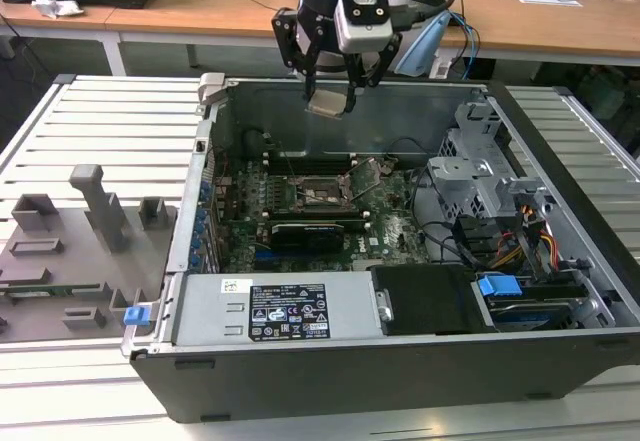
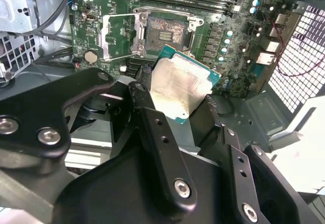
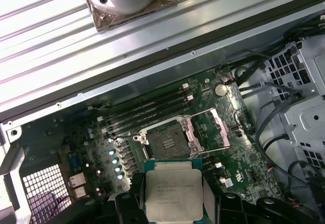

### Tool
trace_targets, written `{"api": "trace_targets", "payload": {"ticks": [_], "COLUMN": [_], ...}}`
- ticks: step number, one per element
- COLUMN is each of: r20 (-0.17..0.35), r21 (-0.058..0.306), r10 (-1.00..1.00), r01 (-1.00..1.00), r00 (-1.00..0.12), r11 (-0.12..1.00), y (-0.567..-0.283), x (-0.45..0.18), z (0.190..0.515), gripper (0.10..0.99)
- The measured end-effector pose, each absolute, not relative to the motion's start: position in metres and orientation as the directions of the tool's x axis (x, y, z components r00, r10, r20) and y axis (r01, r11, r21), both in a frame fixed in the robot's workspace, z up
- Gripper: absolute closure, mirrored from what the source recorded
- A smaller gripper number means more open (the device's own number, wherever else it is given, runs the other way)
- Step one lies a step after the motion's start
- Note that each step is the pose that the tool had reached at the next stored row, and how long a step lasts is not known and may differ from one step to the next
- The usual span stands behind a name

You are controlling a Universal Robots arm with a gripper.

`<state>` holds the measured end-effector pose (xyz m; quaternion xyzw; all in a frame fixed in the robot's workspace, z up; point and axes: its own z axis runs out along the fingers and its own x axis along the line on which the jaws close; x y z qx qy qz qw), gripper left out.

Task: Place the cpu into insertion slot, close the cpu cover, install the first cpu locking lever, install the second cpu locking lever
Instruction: 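Place the cpu into insertion slot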

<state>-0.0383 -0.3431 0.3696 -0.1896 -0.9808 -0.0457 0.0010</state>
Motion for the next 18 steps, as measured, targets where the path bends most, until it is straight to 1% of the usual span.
{"api": "trace_targets", "payload": {"ticks": [18], "r20": [0.019], "r21": [0.089], "r10": [0.415], "r01": [0.415], "r00": [-0.909], "r11": [0.905], "y": [-0.3431], "x": [-0.0383], "z": [0.3625], "gripper": [0.545]}}
